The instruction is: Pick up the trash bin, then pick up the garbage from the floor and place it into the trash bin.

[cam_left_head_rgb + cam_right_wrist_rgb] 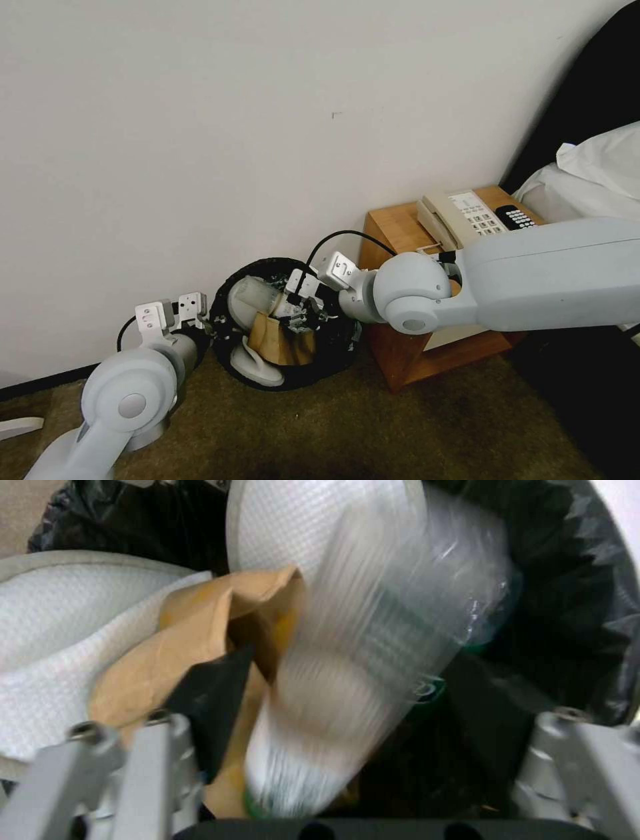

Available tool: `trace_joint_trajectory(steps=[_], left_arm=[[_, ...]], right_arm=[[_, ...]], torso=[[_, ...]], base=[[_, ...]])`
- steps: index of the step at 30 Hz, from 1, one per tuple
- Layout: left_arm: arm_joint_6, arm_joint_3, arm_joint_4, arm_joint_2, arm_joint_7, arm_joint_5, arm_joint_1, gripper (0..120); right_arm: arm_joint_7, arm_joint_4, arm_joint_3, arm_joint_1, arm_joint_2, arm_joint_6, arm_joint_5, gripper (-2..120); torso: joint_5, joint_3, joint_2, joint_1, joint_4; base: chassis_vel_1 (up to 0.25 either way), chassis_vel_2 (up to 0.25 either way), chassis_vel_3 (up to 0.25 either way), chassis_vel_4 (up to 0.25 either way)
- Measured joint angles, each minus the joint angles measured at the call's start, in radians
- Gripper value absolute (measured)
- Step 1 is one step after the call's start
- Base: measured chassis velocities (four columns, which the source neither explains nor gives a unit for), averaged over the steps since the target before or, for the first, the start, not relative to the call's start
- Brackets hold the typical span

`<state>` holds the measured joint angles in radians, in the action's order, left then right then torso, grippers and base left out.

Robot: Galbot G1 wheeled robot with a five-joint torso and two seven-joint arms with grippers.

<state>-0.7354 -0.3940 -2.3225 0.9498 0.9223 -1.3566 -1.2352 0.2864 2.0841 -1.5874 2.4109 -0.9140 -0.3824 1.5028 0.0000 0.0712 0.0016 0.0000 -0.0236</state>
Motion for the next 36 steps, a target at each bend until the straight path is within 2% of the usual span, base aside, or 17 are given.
trace_joint_trajectory(steps=[1,2,4,7,29,36], left_arm=[[0.000,0.001,0.002,0.001,0.000,0.002,-0.002,0],[0.000,0.001,0.002,0.001,0.000,0.002,-0.002,0],[0.000,0.001,0.004,0.001,0.001,0.004,-0.005,0],[0.000,0.002,0.006,0.003,0.001,0.006,-0.007,0],[0.000,0.011,0.035,0.019,0.009,0.007,-0.007,0],[0.000,0.012,0.051,0.017,0.010,0.006,0.002,0]], right_arm=[[0.000,0.001,0.000,-0.001,0.001,0.000,0.000,82],[0.000,0.001,0.000,-0.001,0.001,0.000,0.000,82],[0.000,0.002,-0.001,-0.005,0.003,0.000,0.000,92],[0.001,0.005,-0.001,-0.008,0.006,0.001,0.000,96],[-0.001,0.035,-0.010,-0.028,0.025,0.009,-0.001,98],[-0.007,0.088,-0.014,-0.101,0.074,0.017,0.012,99]], torso=[[0.0000,0.000,0.000,0.000,0.0000],[0.0000,0.000,0.000,0.000,0.0000],[0.0000,0.000,0.000,0.000,0.0001],[0.0000,0.000,0.000,0.000,0.0000],[0.0000,0.000,0.000,0.000,0.0001],[0.0000,0.000,0.000,0.000,0.0000]], base=[[0.000,0.000,0.000,0.000],[0.000,0.000,0.000,0.000],[0.000,0.000,0.000,0.000],[0.000,0.000,0.000,0.000],[0.000,0.000,0.000,0.000],[0.000,0.000,0.000,0.000]])
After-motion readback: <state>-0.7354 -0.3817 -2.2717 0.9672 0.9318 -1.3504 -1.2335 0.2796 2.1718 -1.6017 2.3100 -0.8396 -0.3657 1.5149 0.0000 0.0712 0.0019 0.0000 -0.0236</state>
